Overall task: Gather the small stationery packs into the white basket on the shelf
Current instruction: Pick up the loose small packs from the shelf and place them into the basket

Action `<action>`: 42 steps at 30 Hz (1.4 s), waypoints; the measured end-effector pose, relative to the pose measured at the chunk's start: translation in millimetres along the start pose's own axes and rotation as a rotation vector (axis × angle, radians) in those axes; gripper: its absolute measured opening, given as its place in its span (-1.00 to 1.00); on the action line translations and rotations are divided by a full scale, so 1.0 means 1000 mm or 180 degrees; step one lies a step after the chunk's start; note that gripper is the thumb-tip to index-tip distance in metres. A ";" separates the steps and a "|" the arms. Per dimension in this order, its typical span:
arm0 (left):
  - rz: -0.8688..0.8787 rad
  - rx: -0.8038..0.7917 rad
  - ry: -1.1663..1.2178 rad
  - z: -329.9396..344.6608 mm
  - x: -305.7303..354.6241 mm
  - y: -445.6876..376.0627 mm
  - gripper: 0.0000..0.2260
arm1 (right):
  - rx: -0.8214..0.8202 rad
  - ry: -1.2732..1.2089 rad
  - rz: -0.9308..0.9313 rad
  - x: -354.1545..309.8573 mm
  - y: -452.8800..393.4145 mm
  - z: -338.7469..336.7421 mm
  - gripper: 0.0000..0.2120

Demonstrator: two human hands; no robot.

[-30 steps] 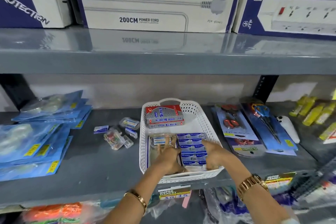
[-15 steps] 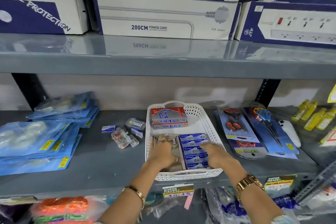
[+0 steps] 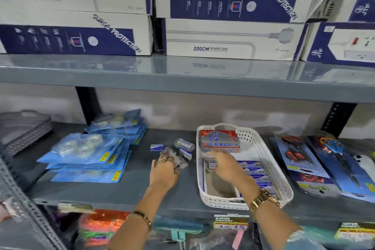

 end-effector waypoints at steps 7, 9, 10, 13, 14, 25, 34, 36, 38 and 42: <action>-0.0282 -0.0508 0.0209 0.025 -0.056 -0.008 -0.39 | -0.0105 0.0077 -0.0196 -0.049 -0.049 0.044 -0.63; -0.0312 -0.0617 0.0165 0.036 -0.065 -0.005 -0.29 | -0.0211 0.0148 -0.0220 -0.056 -0.061 0.058 -0.62; -0.0333 -0.0692 0.0107 0.043 -0.069 -0.004 -0.24 | -0.0261 0.0181 -0.0219 -0.059 -0.067 0.065 -0.60; -0.0280 -0.0658 -0.0054 0.060 -0.078 -0.002 -0.19 | -0.0359 0.0285 -0.0257 -0.063 -0.083 0.081 -0.55; -0.0244 -0.0578 -0.0079 0.064 -0.080 -0.001 -0.19 | -0.0385 0.0346 -0.0271 -0.063 -0.088 0.085 -0.53; -0.0194 -0.0228 -0.0210 0.076 -0.084 -0.001 -0.19 | -0.0446 0.0500 -0.0197 -0.062 -0.119 0.112 -0.41; -0.0304 -0.0324 -0.0364 0.070 -0.080 0.002 -0.22 | 0.0714 -0.2523 0.0855 -0.029 -0.112 0.072 -0.83; -0.0383 -0.0378 -0.0418 0.068 -0.078 0.004 -0.24 | 0.0859 -0.3458 0.1235 -0.021 -0.104 0.064 -0.88; -0.0464 -0.0399 -0.0482 0.067 -0.073 0.008 -0.26 | 0.0912 -0.4125 0.1527 -0.016 -0.094 0.055 -0.81; -0.0537 -0.0369 -0.0526 0.069 -0.060 0.020 -0.38 | 0.0967 -0.4555 0.1809 -0.001 -0.072 0.037 -0.65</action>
Point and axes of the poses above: each hand's wrist, its own y-axis away from the middle knuckle, its own z-axis out of the palm, x = y × z, the point moved 4 cm from there along -y, towards the middle knuckle, and after that the axes turned 13 degrees about -z, right-handed, at the moved point
